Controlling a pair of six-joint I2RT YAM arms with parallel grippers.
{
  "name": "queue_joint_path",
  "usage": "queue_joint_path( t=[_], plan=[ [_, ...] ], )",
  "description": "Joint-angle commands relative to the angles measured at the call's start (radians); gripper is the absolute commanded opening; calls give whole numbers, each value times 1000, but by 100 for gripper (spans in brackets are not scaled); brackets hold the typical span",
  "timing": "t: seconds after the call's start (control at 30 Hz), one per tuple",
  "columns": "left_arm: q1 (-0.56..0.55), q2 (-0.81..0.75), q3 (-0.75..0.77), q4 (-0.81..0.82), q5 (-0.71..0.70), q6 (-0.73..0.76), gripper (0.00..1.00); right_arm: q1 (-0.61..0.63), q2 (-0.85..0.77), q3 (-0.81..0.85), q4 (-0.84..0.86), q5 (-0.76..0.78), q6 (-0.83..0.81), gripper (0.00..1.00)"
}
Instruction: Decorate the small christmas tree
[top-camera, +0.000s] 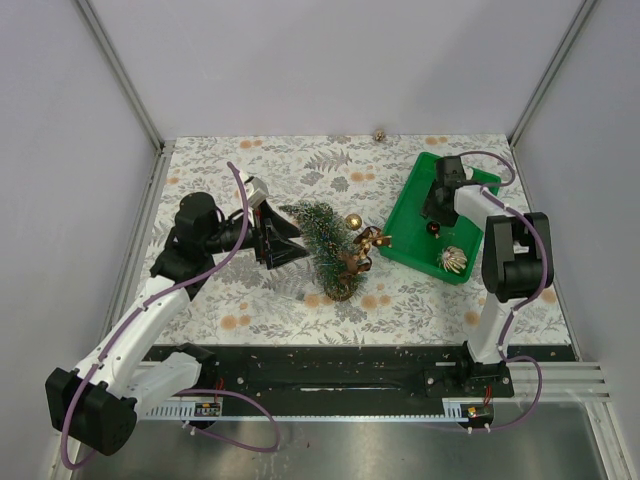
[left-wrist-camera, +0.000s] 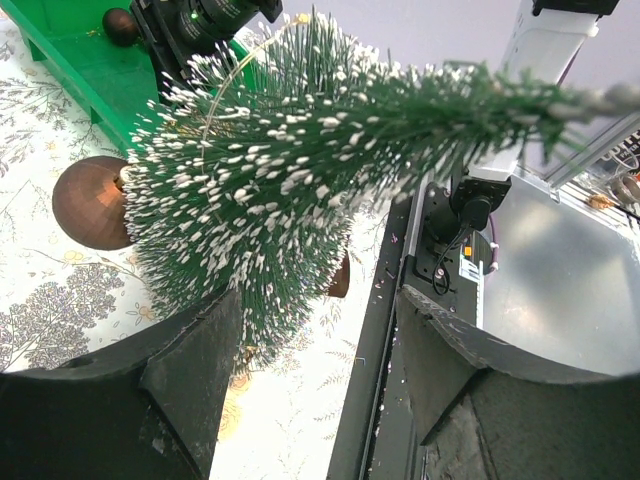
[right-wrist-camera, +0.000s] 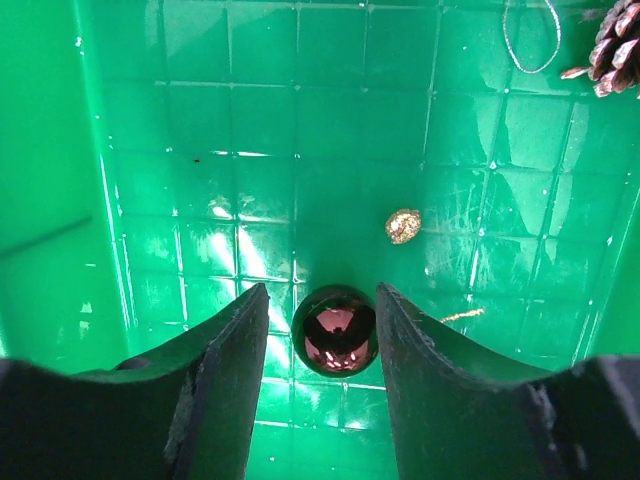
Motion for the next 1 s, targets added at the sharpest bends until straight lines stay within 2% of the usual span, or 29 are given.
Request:
queue_joint_path(
  t=[0.0,0.43,0.97],
  plan=[
    [5,-16,2,59,-8,-3,67,2,24,35,-14,15,-15,54],
    [6,-16,-9,81,-5,-18,67,14,-15,-17,-8,6,-18,61],
    [11,-27,-20,82,-5,-18,66,16,25,10,-13,32,-21,50]
  ],
)
